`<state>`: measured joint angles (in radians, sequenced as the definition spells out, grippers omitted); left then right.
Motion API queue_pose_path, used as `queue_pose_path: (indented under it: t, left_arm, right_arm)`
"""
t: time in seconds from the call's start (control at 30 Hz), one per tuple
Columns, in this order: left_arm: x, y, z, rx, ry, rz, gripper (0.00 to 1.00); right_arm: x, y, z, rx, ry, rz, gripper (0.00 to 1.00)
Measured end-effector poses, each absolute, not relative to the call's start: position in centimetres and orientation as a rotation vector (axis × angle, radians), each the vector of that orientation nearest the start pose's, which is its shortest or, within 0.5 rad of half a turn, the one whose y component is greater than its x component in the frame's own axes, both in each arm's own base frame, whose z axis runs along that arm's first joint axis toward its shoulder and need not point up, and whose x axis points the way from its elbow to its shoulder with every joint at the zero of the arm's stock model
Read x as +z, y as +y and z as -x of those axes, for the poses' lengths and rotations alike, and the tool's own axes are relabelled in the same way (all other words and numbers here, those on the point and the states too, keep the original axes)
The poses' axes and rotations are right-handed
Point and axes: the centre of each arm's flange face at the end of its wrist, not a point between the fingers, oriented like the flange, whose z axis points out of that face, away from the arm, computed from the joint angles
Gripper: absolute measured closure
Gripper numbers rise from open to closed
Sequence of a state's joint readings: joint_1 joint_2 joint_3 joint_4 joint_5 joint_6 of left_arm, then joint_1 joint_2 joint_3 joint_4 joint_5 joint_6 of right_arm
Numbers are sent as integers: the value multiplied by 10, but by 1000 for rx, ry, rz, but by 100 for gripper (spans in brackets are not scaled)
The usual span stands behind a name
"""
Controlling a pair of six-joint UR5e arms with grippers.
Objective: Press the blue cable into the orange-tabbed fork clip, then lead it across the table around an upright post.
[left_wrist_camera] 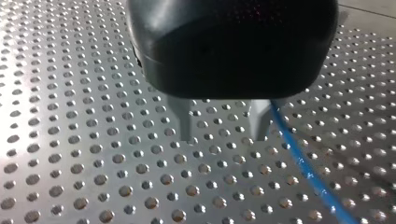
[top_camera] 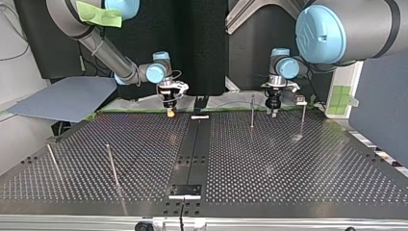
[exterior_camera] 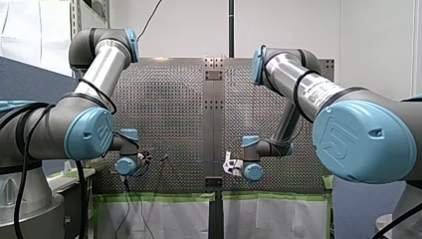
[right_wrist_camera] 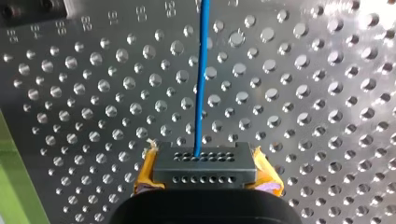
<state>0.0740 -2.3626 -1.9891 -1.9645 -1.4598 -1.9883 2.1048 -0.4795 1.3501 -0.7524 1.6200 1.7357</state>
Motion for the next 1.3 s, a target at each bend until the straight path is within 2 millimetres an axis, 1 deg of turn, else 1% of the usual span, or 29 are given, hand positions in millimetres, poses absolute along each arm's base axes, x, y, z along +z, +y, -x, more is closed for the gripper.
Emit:
queue_pose_path:
  t: [0.2,0.47,0.93,1.1,1.3]
  left_arm:
    - [-13,-101,-542,-341,1626,318,0]
    - [-18,-101,-536,-321,1683,311,0]
    - [-29,-107,-517,-249,1845,198,0]
    - [-29,-108,-497,-231,1916,157,0]
    - [-29,-111,-472,-211,1951,153,0]
  right_arm:
    - [-53,-552,-473,1566,-1169,-1622,100]
    - [-54,-552,-471,1558,-1179,-1630,100]
    - [-55,-554,-468,1559,-1186,-1631,100]
    - [-55,-555,-467,1558,-1187,-1630,100]
    - [-55,-556,-466,1559,-1187,-1625,100]
